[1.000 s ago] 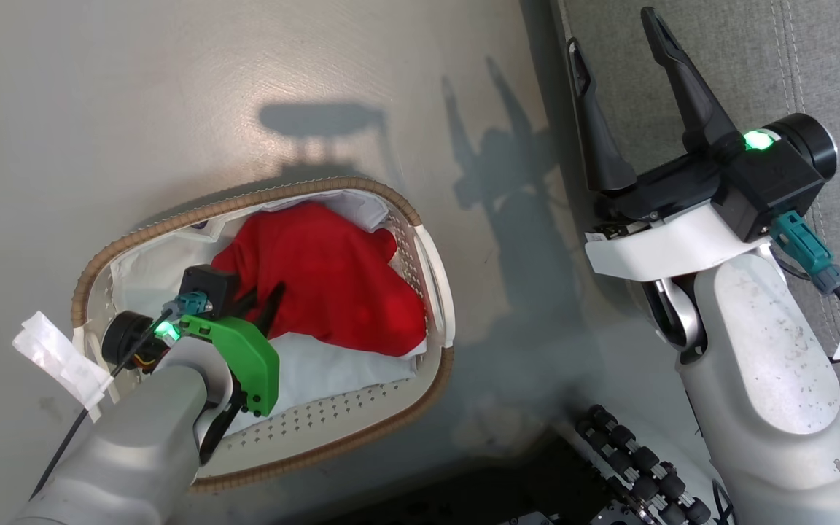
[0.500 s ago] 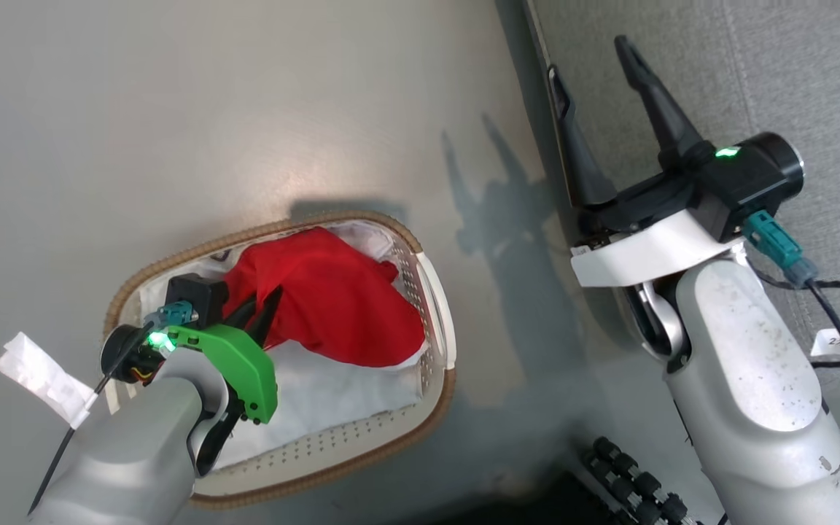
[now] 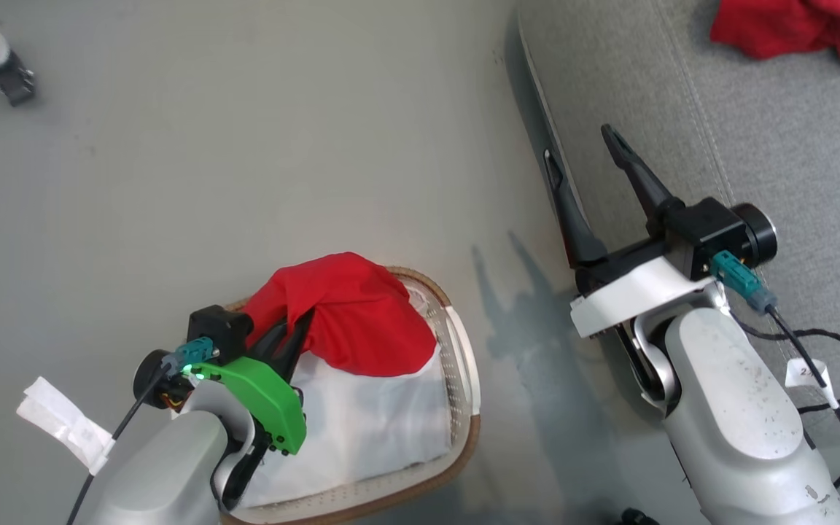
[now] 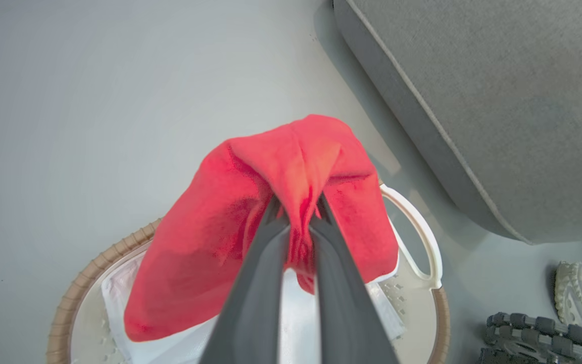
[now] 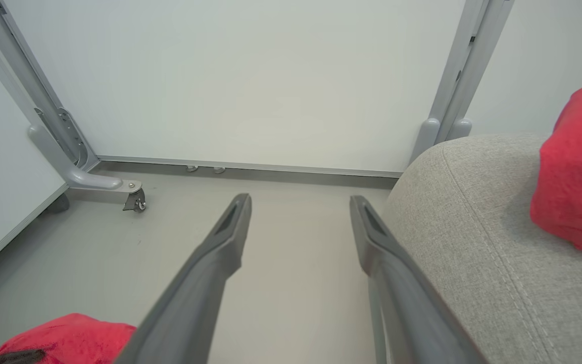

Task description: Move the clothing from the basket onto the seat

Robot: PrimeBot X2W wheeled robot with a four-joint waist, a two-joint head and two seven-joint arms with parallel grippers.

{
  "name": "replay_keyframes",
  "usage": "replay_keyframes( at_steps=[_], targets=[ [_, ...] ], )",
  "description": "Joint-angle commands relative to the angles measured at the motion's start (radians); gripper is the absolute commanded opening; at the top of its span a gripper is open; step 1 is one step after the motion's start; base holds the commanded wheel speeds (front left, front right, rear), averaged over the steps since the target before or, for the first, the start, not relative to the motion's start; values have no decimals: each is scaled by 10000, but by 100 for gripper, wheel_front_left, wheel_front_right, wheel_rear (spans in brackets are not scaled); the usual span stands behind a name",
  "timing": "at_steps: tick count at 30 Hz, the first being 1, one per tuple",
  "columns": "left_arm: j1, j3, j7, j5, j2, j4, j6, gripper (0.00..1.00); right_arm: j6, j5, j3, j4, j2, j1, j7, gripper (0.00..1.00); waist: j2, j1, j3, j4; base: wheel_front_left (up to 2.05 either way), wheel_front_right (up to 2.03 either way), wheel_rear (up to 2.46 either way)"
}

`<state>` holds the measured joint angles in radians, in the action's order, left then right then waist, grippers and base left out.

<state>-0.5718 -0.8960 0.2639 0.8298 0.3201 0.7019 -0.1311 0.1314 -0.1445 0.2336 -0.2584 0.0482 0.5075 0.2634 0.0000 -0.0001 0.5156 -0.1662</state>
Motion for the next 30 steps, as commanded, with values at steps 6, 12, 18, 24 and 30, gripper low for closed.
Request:
replay_keyframes(
  at_steps=[6, 12, 18, 24, 30],
  targets=[
    [879, 1215, 6, -719, -148, -1042, 7, 0, -14, 39, -126, -370, 48, -622, 20, 100, 0, 1, -1800, 1051, 0, 0, 0],
    [1433, 2174, 6, -1453, -221, -2082, 7, 0, -14, -86, -101, -643, 48, -1094, 20, 100, 0, 1, -2650, 1312, 0, 0, 0],
    [1833, 3078, 4, -2125, -478, -3225, 7, 0, -14, -132, -107, -823, 42, -1569, 20, 100, 0, 1, -3404, 1454, 0, 0, 0],
    [2193, 3719, 4, -2635, -690, -4178, 7, 0, -14, -273, 35, -903, 43, -1964, 20, 100, 0, 1, -3999, 1423, 0, 0, 0],
    [2486, 3992, 4, -2957, -829, -4784, 7, 0, -14, -340, 184, -953, 42, -2366, 20, 100, 0, 1, -4466, 1350, 0, 0, 0]
  ],
)
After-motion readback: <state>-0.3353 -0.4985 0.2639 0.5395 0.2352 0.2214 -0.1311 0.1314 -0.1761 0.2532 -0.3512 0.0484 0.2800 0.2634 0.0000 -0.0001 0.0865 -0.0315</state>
